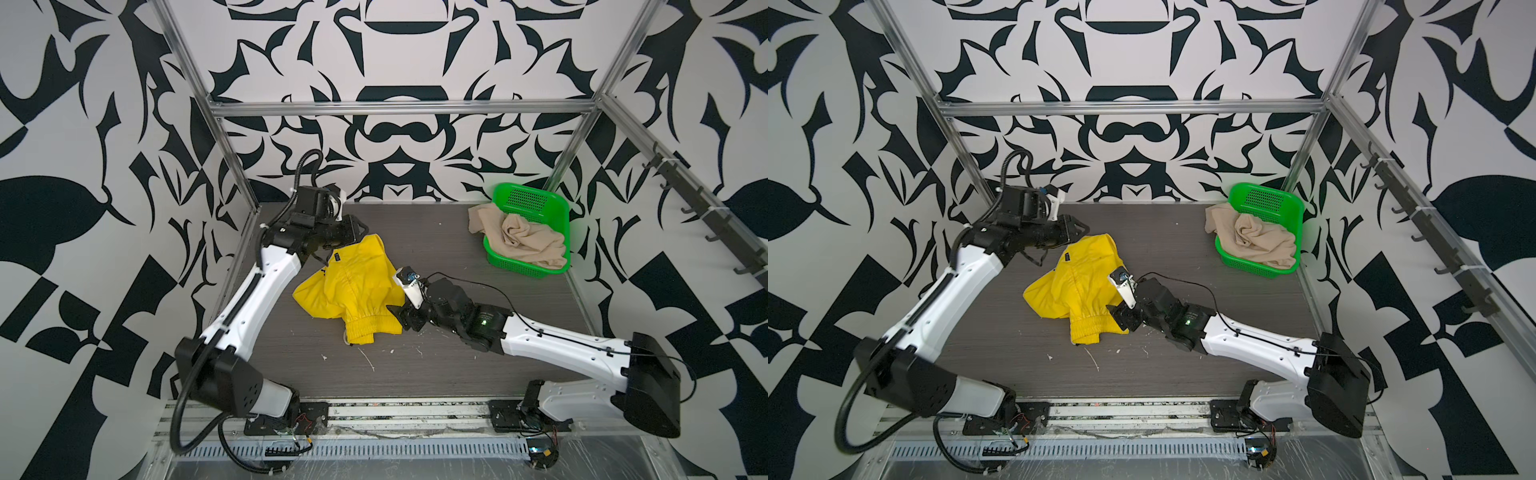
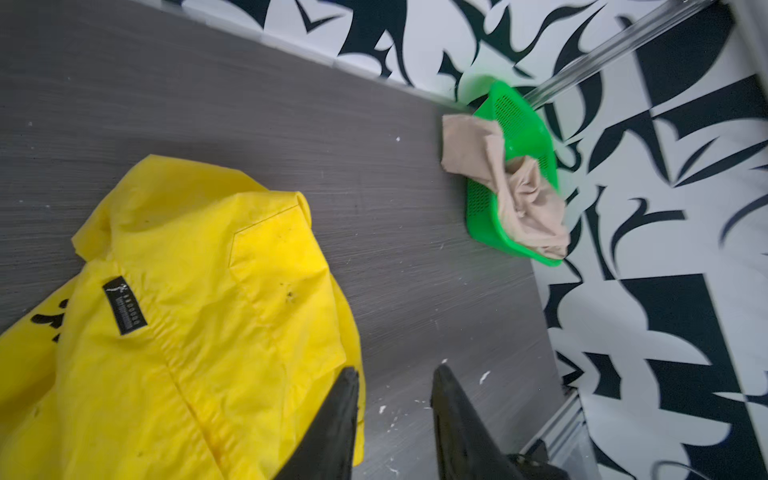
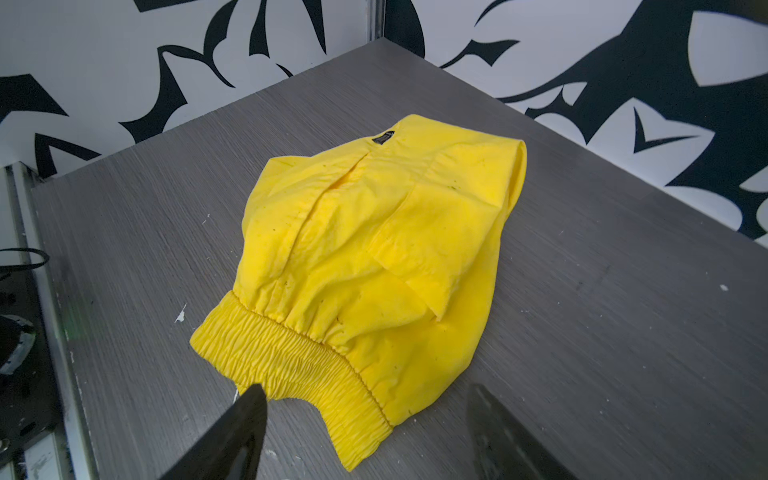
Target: Fold and stack the shorts
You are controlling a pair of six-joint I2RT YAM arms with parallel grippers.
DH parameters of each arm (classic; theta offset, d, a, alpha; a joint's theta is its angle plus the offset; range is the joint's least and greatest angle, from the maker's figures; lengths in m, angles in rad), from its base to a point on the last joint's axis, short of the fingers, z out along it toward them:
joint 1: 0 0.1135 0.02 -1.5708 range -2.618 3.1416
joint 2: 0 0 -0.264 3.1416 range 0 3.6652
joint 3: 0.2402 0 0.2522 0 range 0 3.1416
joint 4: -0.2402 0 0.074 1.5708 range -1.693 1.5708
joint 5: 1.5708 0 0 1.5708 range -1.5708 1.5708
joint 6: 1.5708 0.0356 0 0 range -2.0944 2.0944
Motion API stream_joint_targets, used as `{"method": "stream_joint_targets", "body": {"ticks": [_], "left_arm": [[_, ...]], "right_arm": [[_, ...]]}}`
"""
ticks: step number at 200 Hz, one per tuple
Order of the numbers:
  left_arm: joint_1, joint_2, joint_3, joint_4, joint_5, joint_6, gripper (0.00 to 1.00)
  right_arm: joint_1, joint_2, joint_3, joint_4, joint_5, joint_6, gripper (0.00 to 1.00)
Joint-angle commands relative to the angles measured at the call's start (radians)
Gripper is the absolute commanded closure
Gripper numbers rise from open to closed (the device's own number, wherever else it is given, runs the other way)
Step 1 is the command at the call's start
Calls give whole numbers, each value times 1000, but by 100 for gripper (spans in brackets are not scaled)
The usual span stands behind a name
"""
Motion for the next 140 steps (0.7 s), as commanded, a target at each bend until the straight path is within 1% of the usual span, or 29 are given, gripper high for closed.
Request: {"method": "stream_joint_targets", "body": {"ticks": [1, 17, 32, 38, 47, 53, 68, 88, 100, 110, 140], "left_arm": [[-4, 13, -11, -23, 8, 41, 56], [-1, 3, -49, -16, -39, 35, 50], [7, -14, -90, -2, -72, 20, 44], [16, -22, -106, 7, -74, 9, 43], [34, -30, -126, 16, -72, -4, 42], [45, -35, -137, 19, -74, -9, 42], [65, -53, -163, 29, -80, -16, 42], [80, -80, -197, 48, -79, -26, 41], [85, -92, -211, 53, -76, -31, 41], [85, -104, -225, 59, -74, -37, 41], [87, -148, -278, 82, -90, -54, 41]], "right_arm": [[52, 42, 47, -76, 79, 51, 21], [119, 116, 101, -120, 173, 21, 18], [169, 200, 171, -145, 187, 27, 14], [187, 232, 199, -143, 186, 37, 11], [210, 273, 237, -138, 190, 55, 4], [225, 304, 261, -135, 205, 69, 3], [251, 369, 318, -141, 260, 100, 2], [251, 455, 386, -158, 304, 131, 0], [251, 517, 444, -202, 336, 151, 0], [252, 567, 491, -245, 384, 168, 1], [248, 677, 566, -254, 469, 153, 2]]}}
